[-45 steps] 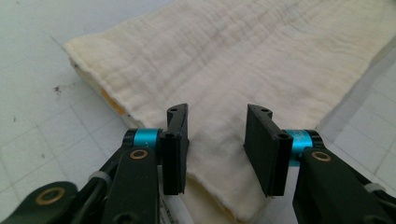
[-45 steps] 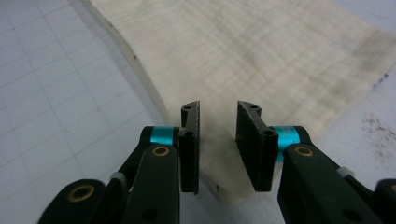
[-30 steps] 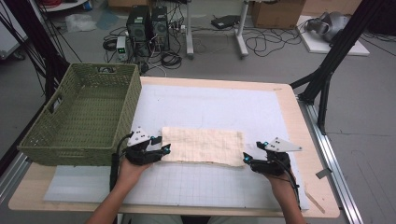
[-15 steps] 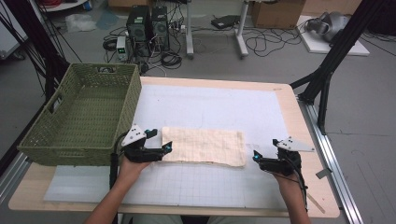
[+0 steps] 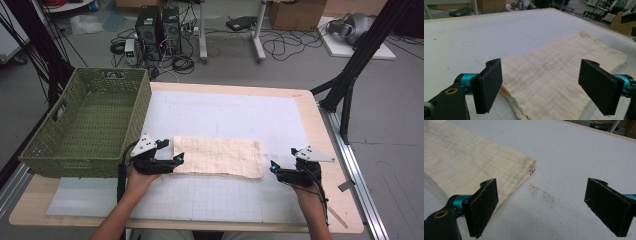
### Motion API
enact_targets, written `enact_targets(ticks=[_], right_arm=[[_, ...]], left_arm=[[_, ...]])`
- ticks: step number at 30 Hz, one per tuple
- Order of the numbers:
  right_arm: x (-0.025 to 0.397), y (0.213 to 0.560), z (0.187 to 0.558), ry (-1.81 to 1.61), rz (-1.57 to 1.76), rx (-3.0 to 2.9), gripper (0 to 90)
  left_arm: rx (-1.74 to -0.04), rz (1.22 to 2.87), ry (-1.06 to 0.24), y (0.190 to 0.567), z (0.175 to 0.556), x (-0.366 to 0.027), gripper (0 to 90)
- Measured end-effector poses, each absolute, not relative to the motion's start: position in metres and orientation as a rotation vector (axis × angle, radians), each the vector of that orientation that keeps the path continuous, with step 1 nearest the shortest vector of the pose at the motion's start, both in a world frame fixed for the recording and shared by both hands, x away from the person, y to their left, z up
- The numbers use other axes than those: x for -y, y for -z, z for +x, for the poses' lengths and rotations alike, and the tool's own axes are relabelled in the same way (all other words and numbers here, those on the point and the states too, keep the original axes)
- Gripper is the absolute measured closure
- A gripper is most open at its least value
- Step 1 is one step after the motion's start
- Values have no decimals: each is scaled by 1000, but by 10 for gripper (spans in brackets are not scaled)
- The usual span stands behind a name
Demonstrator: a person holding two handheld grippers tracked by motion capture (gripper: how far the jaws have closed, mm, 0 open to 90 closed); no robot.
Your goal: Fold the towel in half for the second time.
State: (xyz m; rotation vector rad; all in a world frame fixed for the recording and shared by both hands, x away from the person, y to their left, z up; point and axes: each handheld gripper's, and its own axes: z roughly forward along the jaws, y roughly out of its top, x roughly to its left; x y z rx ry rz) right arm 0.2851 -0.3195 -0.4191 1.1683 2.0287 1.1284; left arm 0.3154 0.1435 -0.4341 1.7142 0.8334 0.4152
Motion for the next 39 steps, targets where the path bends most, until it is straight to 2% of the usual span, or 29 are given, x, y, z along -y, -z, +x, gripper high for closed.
enact_targets(ticks=[19,31,39], right_arm=[[316,422,288,-1122,1167,-2051,111],[323,422,283,-1129,1183,-2052,111],[320,424,285,-1131,1183,-2071,111]], left_arm=[[-873,1697,-403,424,321,-142,184],[-900,1711,-401,413,341,-132,185],[-905,1740,-397,403,359,-124,224]])
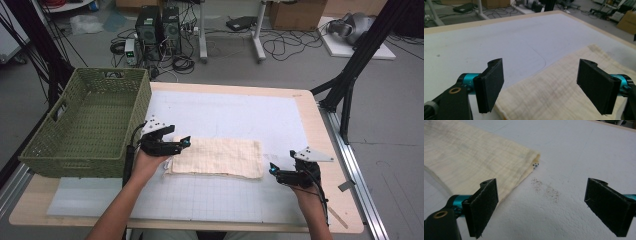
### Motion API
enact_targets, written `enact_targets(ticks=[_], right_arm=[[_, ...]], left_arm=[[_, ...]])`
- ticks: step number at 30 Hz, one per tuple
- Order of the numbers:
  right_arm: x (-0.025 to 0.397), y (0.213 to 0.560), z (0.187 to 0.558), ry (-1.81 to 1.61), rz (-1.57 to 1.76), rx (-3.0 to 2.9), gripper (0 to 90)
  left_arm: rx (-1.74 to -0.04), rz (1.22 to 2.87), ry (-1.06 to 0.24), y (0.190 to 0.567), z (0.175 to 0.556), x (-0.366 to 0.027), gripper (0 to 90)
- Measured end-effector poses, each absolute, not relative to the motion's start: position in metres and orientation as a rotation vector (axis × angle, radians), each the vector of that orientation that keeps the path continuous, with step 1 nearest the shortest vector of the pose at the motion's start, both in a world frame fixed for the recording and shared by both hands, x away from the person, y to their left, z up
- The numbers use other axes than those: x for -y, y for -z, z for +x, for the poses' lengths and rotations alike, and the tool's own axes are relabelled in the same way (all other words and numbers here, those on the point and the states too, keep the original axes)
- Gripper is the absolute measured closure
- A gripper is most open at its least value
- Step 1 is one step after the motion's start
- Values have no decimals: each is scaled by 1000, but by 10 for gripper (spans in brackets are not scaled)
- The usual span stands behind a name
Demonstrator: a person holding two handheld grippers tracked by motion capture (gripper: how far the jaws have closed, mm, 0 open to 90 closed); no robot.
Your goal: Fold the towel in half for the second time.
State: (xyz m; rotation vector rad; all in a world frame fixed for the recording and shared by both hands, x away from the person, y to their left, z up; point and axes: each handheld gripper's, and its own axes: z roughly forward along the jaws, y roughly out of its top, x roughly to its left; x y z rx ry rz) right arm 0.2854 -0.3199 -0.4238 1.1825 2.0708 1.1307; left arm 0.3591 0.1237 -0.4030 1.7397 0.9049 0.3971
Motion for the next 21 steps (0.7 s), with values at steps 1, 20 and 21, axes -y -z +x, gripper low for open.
enact_targets(ticks=[1,20,21], right_arm=[[320,424,286,-1131,1184,-2071,111],[320,427,288,-1137,1197,-2078,111],[320,427,288,-1136,1193,-2078,111]], left_arm=[[-904,1747,-400,402,361,-123,224],[-1080,1903,-427,425,403,-119,285],[-1086,1932,-430,428,404,-118,288]])
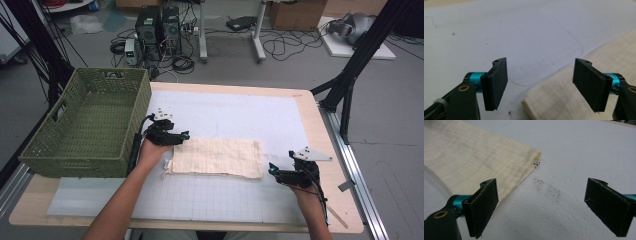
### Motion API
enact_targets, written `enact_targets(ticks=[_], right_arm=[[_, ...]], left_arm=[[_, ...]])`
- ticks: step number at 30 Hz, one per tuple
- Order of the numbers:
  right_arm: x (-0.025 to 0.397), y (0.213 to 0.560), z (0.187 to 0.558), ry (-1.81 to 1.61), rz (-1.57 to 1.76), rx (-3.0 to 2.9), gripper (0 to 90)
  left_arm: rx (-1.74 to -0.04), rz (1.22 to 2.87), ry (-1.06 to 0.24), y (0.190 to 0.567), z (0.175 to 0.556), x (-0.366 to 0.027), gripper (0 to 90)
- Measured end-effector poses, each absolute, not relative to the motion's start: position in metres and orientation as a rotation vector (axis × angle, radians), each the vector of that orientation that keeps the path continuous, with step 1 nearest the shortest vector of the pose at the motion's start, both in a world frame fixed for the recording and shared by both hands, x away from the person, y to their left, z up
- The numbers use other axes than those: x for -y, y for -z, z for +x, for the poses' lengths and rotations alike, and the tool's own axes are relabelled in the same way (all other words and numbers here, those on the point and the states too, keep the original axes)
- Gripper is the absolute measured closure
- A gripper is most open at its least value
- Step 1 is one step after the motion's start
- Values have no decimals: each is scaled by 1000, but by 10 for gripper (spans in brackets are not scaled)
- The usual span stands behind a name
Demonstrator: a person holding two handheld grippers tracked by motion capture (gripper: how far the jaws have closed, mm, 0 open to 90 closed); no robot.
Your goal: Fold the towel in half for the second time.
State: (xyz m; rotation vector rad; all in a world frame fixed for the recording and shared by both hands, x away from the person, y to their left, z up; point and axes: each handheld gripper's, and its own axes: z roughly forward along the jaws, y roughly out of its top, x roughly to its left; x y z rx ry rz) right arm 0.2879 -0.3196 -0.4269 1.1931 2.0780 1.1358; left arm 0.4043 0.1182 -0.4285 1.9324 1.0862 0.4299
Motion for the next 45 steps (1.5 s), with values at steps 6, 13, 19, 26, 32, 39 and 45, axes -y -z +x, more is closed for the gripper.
enact_targets(ticks=[6,13,19,26,32,39,45], right_arm=[[320,428,288,-1134,1193,-2086,111],[320,429,288,-1133,1203,-2093,111],[320,429,290,-1129,1193,-2092,111],[315,431,300,-1133,1213,-2112,111],[314,431,310,-1139,1220,-2128,111],[311,420,344,-1125,1219,-2190,112],[295,413,372,-1052,1190,-2244,137]], left_arm=[[-1097,2046,-460,438,407,-113,359],[-1082,2093,-457,443,408,-111,395],[-1012,2053,-445,448,402,-113,557],[-1002,2024,-422,450,400,-115,702],[-1026,2007,-396,450,400,-115,748],[-1040,1993,-392,451,400,-115,793],[-1036,1991,-371,451,400,-116,841]])
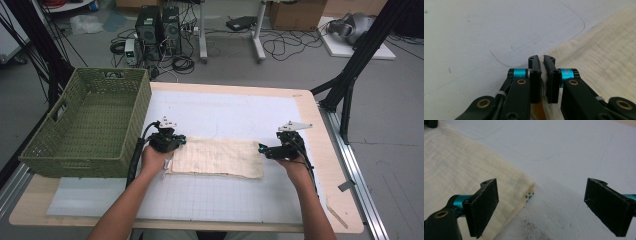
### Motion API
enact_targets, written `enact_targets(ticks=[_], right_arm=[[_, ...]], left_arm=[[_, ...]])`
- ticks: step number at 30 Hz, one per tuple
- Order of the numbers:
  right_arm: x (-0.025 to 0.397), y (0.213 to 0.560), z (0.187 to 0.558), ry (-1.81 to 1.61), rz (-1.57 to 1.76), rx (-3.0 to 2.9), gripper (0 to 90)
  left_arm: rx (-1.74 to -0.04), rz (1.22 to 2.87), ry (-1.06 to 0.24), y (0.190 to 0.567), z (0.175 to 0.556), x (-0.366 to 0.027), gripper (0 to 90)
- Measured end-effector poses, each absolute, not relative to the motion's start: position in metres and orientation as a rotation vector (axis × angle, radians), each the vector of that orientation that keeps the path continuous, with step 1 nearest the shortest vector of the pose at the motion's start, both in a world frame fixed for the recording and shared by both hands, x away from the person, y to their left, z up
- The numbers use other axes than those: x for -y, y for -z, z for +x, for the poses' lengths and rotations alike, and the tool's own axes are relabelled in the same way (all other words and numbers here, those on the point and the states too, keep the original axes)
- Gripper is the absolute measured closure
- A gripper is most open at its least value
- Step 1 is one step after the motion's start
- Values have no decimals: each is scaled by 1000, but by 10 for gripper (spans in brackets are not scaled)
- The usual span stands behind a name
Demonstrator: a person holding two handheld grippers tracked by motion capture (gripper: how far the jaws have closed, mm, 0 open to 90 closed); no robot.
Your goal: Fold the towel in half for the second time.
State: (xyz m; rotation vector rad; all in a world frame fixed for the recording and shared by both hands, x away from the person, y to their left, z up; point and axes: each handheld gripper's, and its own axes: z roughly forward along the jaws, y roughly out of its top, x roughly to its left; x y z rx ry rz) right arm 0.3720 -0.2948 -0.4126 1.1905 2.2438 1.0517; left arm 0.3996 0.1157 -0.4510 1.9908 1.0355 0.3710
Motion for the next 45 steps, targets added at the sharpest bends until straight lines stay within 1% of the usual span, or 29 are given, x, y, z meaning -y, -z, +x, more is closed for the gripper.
enact_targets(ticks=[1,2,9,15,22,28,32,34,35,40,43,45], right_arm=[[293,413,376,-1051,1185,-2258,187],[291,413,378,-1055,1173,-2266,218],[279,418,397,-1059,1179,-2289,378],[273,427,404,-1069,1174,-2316,436],[267,438,406,-1022,1173,-2418,533],[276,442,402,-1063,1182,-2421,591],[281,443,397,-1089,1174,-2424,679],[283,443,394,-1113,1181,-2431,762],[282,443,392,-1116,1162,-2422,823],[279,441,387,-1089,1117,-2400,851],[280,435,385,-1119,1092,-2341,857],[281,430,383,-1133,1078,-2307,857]], left_arm=[[-1034,1990,-366,451,400,-116,842],[-1036,1988,-365,451,400,-116,843],[-1045,1975,-348,452,400,-117,848],[-1049,1965,-331,452,401,-118,843],[-1051,1961,-330,452,401,-119,841],[-1050,1963,-330,452,401,-119,837],[-1049,1964,-327,452,401,-119,838],[-1050,1962,-319,452,401,-119,843],[-1051,1965,-314,452,401,-120,845],[-1059,1945,-313,449,401,-121,848],[-1049,1867,-334,442,399,-123,850],[-1028,1860,-352,439,398,-124,850]])
